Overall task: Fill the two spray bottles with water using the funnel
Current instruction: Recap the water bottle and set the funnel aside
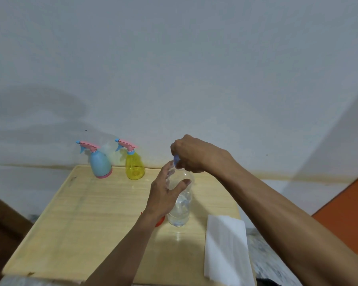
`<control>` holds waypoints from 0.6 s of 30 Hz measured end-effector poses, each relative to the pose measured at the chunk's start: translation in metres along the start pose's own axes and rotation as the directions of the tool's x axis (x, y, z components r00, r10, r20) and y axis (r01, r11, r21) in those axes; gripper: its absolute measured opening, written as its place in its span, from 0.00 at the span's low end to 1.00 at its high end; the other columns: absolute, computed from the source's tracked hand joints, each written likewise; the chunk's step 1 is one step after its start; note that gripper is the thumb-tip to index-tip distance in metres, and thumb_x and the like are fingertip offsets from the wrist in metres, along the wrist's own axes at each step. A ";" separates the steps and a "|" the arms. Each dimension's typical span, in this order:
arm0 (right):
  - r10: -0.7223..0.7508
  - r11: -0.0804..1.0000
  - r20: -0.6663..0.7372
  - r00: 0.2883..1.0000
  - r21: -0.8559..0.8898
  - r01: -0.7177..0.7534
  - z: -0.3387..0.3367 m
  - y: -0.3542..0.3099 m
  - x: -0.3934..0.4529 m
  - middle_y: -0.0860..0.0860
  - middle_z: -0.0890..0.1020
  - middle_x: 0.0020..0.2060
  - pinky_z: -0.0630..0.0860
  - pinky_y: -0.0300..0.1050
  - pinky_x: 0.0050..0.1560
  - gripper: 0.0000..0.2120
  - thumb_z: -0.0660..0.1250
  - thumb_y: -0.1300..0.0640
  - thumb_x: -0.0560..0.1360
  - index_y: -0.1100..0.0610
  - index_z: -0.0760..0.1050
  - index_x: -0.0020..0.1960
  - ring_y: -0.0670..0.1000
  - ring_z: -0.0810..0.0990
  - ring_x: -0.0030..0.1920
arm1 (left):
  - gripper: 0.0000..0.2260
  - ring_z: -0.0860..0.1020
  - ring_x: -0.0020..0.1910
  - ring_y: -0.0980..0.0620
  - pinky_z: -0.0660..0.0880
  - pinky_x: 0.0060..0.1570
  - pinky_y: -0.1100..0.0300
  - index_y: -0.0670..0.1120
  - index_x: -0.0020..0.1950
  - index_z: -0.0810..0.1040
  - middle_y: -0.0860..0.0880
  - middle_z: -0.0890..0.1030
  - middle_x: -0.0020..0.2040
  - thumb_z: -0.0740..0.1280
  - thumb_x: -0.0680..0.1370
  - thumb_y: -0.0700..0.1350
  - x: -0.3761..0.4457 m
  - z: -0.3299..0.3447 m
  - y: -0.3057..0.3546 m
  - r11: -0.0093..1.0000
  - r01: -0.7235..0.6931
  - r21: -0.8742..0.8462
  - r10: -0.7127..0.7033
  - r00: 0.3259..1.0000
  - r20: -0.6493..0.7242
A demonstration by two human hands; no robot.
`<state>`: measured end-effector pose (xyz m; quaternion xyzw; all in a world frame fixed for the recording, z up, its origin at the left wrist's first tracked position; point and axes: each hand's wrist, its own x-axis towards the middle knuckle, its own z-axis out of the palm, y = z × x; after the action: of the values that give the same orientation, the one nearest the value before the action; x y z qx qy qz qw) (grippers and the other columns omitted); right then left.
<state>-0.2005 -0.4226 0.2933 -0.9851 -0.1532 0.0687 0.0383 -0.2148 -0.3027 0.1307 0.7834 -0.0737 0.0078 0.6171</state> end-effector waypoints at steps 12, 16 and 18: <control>0.045 0.998 0.033 0.998 -0.033 -0.044 0.001 -0.002 0.005 0.54 0.76 0.50 0.77 0.49 0.43 0.12 0.66 0.50 0.81 0.59 0.75 0.54 0.57 0.79 0.45 | 0.26 0.72 0.66 0.66 0.71 0.66 0.57 0.62 0.68 0.70 0.64 0.79 0.62 0.76 0.74 0.50 0.002 0.000 0.002 0.999 -0.030 0.010 0.030 0.999 0.013; 0.033 0.999 0.048 0.998 -0.044 -0.031 0.001 0.001 0.004 0.53 0.76 0.48 0.79 0.49 0.42 0.08 0.65 0.55 0.81 0.60 0.76 0.54 0.55 0.80 0.41 | 0.27 0.72 0.67 0.65 0.71 0.68 0.55 0.65 0.68 0.69 0.66 0.78 0.62 0.76 0.74 0.50 0.001 -0.001 0.001 1.000 -0.012 0.013 0.012 1.000 0.009; 0.051 0.995 0.024 0.998 -0.091 -0.049 0.005 -0.001 0.004 0.54 0.73 0.43 0.75 0.47 0.37 0.08 0.64 0.55 0.82 0.60 0.75 0.49 0.54 0.76 0.36 | 0.26 0.72 0.67 0.65 0.71 0.69 0.55 0.66 0.67 0.70 0.69 0.77 0.61 0.75 0.74 0.50 0.001 -0.001 0.003 1.000 -0.006 0.018 0.006 1.000 0.017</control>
<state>-0.1975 -0.4201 0.2881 -0.9883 -0.1320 0.0753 -0.0103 -0.2141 -0.3027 0.1335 0.7887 -0.0813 0.0036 0.6094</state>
